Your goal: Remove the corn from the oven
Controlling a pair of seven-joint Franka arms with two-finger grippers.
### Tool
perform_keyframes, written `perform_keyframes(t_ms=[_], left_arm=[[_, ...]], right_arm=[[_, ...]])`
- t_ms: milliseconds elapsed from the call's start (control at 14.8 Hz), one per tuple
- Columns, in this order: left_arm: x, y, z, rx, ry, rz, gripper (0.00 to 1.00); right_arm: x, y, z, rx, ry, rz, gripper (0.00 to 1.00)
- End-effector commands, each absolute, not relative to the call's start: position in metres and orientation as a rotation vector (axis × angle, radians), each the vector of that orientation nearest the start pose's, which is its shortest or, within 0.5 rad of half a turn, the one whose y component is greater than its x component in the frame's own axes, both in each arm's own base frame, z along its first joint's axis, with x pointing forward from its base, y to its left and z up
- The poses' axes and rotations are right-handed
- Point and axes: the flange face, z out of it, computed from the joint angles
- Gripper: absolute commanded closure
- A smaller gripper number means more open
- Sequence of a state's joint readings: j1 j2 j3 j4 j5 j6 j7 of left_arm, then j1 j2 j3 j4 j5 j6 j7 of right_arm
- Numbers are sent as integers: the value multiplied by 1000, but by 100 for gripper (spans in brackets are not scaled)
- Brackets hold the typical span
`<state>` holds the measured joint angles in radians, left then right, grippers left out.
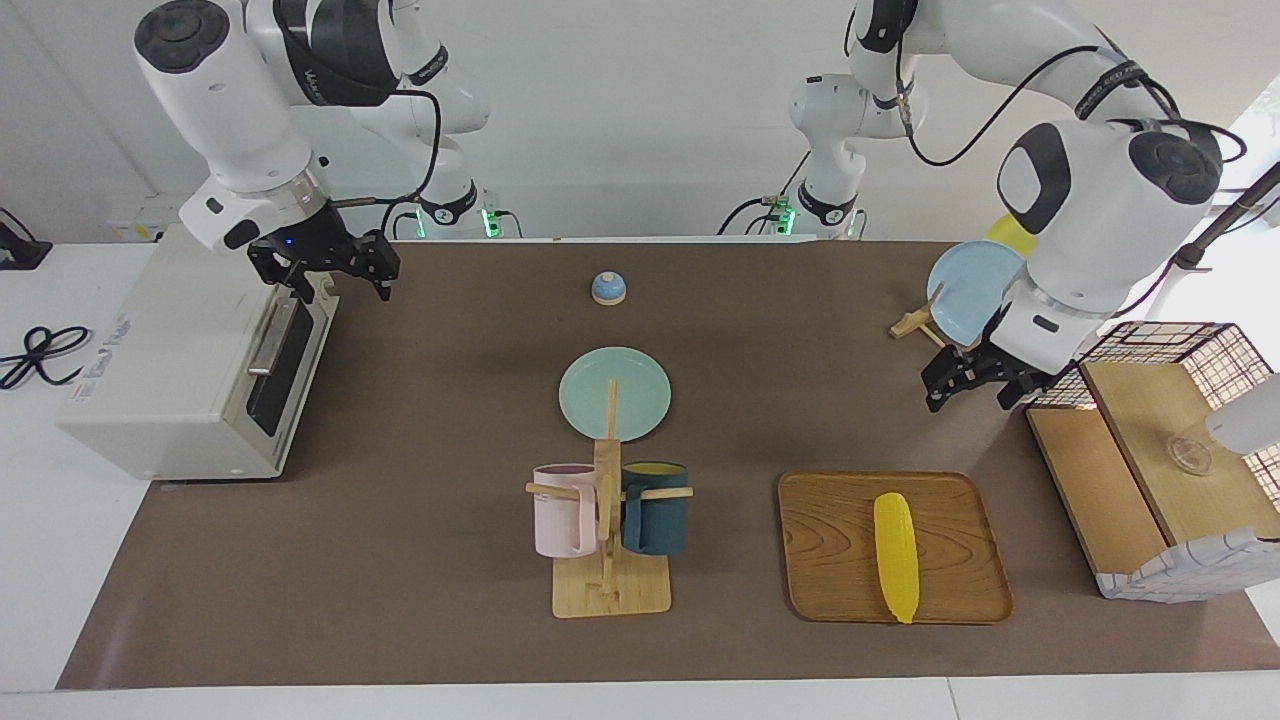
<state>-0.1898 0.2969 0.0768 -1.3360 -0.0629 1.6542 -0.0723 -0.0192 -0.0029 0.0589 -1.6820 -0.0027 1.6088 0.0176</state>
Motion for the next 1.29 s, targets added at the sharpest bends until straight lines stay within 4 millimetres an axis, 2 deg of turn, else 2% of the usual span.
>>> perform_keyframes(t_ms=[0, 271, 542, 745, 948, 1219], left_arm=[[604, -76, 597, -3161, 41, 49, 0], [564, -66, 603, -3163, 32, 128, 0], [536, -61, 594, -3165, 24, 168, 0], [540, -54, 593, -3172, 20, 120, 0], [538, -58, 589, -3170, 37, 129, 0], [530, -64, 601, -3171, 55, 105, 0]], right_arm=[[556, 20, 579, -3132, -4, 97, 0], [556, 20, 579, -3132, -4, 97, 0], [556, 19, 579, -3132, -1, 97, 0], [557, 20, 579, -3132, -4, 97, 0], [557, 20, 579, -3132, -4, 89, 0], [558, 19, 579, -3132, -1, 85, 0]])
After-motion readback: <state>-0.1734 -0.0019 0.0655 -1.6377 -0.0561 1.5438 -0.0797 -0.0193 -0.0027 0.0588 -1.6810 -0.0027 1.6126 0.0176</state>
